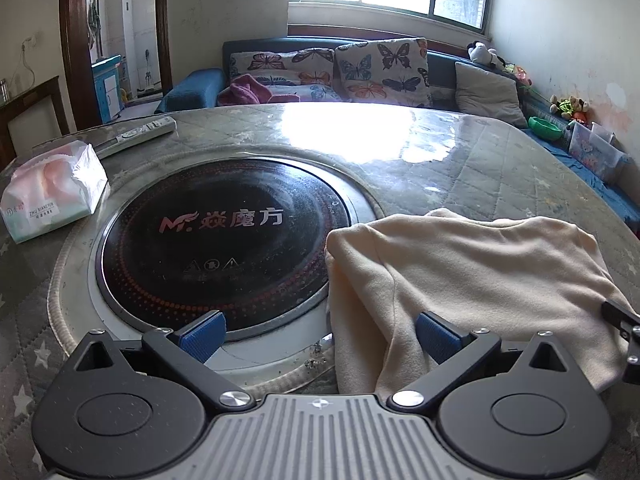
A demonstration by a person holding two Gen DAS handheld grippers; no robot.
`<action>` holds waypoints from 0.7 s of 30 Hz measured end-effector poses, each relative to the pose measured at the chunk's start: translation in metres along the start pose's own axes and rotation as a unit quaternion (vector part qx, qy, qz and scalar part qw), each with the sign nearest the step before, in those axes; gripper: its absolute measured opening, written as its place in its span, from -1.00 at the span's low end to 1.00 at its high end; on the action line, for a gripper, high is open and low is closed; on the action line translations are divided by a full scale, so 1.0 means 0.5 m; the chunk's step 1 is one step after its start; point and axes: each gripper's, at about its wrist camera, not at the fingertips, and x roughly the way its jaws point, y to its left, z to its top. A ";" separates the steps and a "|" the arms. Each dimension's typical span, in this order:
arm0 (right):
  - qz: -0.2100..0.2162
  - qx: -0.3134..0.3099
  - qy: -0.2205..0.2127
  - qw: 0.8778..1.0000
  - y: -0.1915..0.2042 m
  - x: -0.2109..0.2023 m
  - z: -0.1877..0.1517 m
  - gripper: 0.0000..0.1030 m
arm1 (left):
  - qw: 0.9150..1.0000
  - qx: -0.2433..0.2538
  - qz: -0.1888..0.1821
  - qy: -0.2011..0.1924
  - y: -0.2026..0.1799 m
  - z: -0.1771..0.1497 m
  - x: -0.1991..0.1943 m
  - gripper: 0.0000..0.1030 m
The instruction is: Fold clothes
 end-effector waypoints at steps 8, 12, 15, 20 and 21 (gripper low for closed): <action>-0.024 0.008 0.019 0.999 -0.040 -0.009 -0.031 1.00 | 1.000 0.004 0.003 0.002 0.007 0.000 0.000 1.00; -0.031 0.017 0.028 0.999 -0.060 -0.013 -0.042 1.00 | 1.000 0.007 0.004 0.002 0.006 0.002 0.000 1.00; -0.035 0.024 0.030 0.999 -0.072 -0.017 -0.047 1.00 | 1.000 0.009 0.004 0.001 0.004 0.004 -0.001 1.00; -0.021 0.022 0.005 1.000 -0.065 -0.001 -0.018 1.00 | 1.000 0.008 0.009 -0.008 0.002 0.017 -0.008 1.00; -0.016 0.019 0.000 1.000 -0.061 0.005 -0.011 1.00 | 1.000 0.007 0.009 -0.010 0.003 0.020 -0.008 1.00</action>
